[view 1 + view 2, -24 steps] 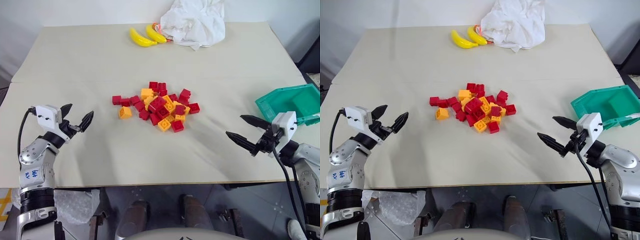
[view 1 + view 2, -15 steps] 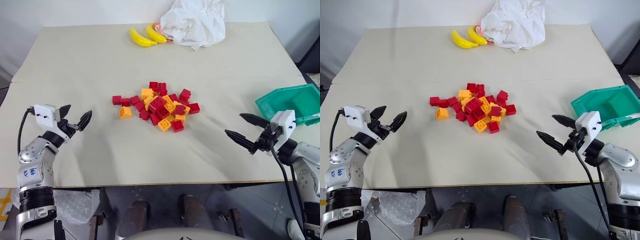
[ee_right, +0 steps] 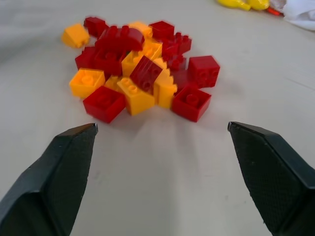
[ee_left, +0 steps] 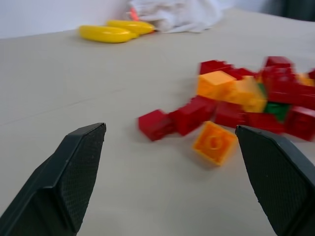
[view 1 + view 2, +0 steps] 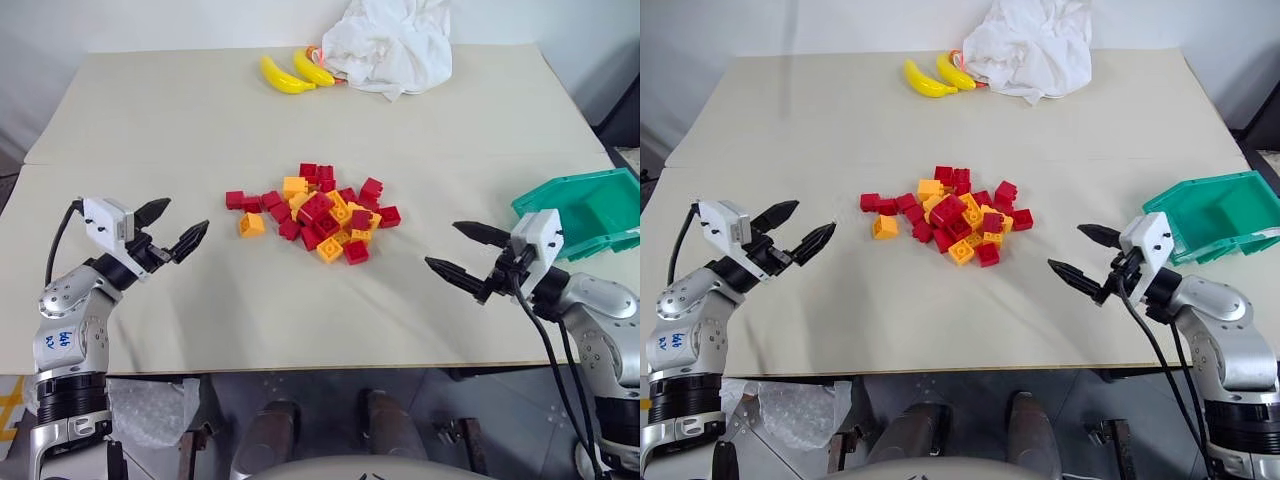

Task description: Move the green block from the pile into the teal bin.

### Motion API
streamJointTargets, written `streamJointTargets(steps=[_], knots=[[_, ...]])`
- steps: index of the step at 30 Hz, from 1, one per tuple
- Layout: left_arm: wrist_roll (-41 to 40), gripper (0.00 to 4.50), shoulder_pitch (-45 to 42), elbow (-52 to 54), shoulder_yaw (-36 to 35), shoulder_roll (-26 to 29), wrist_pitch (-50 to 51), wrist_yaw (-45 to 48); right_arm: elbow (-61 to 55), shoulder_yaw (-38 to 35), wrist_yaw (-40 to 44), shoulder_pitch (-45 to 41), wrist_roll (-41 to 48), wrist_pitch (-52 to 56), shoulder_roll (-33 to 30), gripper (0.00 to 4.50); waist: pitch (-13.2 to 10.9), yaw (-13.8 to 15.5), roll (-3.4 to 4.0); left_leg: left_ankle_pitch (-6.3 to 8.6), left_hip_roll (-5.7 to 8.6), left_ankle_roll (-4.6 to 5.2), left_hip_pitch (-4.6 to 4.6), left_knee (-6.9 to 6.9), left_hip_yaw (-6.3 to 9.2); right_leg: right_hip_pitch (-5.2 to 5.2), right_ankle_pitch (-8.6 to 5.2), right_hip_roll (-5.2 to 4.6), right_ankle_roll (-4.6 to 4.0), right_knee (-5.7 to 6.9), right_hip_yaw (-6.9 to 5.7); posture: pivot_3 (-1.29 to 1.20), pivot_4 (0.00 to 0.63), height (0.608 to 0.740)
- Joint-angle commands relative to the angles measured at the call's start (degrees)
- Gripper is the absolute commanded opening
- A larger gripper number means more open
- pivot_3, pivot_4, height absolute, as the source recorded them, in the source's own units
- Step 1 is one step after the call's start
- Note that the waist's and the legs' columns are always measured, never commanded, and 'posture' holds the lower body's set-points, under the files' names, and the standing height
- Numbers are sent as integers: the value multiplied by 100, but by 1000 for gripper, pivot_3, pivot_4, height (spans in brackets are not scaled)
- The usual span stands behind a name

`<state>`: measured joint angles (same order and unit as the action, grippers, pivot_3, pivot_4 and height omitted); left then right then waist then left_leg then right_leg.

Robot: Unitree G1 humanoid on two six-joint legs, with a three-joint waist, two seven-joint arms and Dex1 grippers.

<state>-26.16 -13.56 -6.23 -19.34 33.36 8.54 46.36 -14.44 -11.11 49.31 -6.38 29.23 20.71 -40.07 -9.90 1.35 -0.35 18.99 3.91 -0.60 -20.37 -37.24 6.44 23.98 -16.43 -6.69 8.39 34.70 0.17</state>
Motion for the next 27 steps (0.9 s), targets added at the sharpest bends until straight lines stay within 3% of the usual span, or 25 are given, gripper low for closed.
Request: streamJointTargets(steps=[1, 7, 11, 18, 27], knots=[[-281, 4500, 97, 323, 129, 173, -283, 869, -596, 127, -203, -126, 90, 338, -19, 3232, 0, -8, 0, 1, -1, 0, 0, 0, 0, 1, 0, 0, 0, -1, 0, 0, 150, 740], [-473, 4500, -83, -66, 217, 300, -560, 1938, -1008, 956, -688, -873, -90, 1083, 193, 1219, -1, -35, 2, 1, -7, -1, 1, -7, -6, 1, 4, 3, -7, 1, 0, 0, 150, 740], [-592, 4500, -198, -342, 227, 406, -701, 2645, -777, 1766, -957, -1727, -421, 1410, 686, 16, -1, -71, 2, 1, -9, -1, -1, -7, -7, 6, 5, 4, -9, 3, -1, 0, 150, 740], [-599, 4500, -253, -730, 284, 672, -919, 3602, 598, 2977, -1329, -3194, -1149, 1561, 2176, 16, -1, -247, 2, -1, -9, -4, -40, -10, -12, 63, 5, 6, -11, 44, 3, 0, 150, 740], [-605, 4500, -71, -511, 13, 630, -963, 3223, 3377, 3276, -1772, -4548, -2044, 790, 3874, 16, 0, -380, 1, -3, -3, -7, -85, -35, -11, 124, 6, 4, -16, 101, 2, 0, 150, 740]])
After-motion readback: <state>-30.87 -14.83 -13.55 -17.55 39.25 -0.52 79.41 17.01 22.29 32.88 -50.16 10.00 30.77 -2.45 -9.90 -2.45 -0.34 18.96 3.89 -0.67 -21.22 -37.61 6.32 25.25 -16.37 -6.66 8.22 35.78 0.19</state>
